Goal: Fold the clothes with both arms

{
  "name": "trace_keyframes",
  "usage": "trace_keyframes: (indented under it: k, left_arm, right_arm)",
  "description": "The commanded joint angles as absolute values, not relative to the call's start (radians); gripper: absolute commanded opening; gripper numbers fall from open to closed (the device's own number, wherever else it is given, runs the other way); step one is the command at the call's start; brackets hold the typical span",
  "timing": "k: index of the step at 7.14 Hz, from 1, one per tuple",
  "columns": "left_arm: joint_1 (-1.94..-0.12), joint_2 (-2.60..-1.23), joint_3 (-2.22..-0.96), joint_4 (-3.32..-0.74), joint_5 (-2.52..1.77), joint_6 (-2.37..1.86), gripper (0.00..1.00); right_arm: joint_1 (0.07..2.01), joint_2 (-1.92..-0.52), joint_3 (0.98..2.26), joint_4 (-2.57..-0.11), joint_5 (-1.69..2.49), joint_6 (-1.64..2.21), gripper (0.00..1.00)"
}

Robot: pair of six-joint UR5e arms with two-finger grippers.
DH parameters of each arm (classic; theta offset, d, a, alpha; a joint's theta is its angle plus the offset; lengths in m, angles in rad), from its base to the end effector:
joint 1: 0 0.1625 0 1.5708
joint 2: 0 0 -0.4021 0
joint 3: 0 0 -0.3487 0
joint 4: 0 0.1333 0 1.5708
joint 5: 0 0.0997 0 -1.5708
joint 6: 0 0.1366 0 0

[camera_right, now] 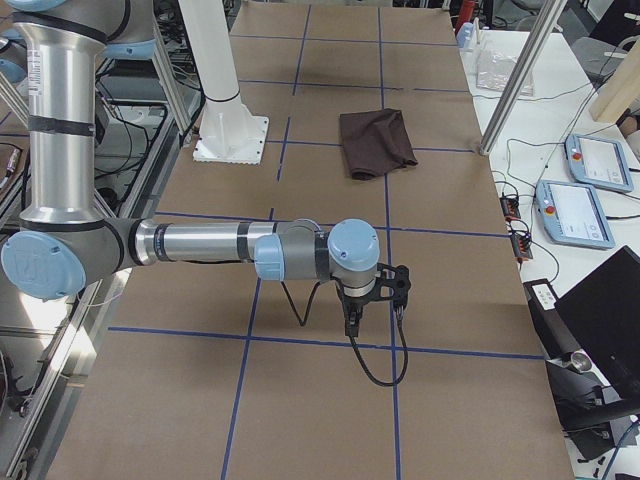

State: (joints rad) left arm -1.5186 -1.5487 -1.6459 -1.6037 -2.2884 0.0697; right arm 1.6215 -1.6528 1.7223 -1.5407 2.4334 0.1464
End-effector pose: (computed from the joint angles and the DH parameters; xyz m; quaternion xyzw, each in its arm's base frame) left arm -0.0201 -0.4491 0.6400 0.0433 0.3505 0.0720 0.9328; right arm 0.0509 -0.4209 0.6175 0.0252 -0.4192 0.0686 0.9049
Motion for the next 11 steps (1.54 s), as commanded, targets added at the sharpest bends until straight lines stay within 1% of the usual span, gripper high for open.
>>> trace_keyframes:
  k: [1,11]
  left_arm:
    - [-1.519,-1.549,-1.647,-1.605,-2.287,0.046,1.00]
    - [-1.519,-1.549,-1.649,-1.605,-2.290,0.063,1.00]
  right_arm:
    - [1.621,-1.654,1.724,-1.540,2.436,0.146,1.00]
    - [1.621,-1.663,1.718,-1.540,2.412,0.127,1.00]
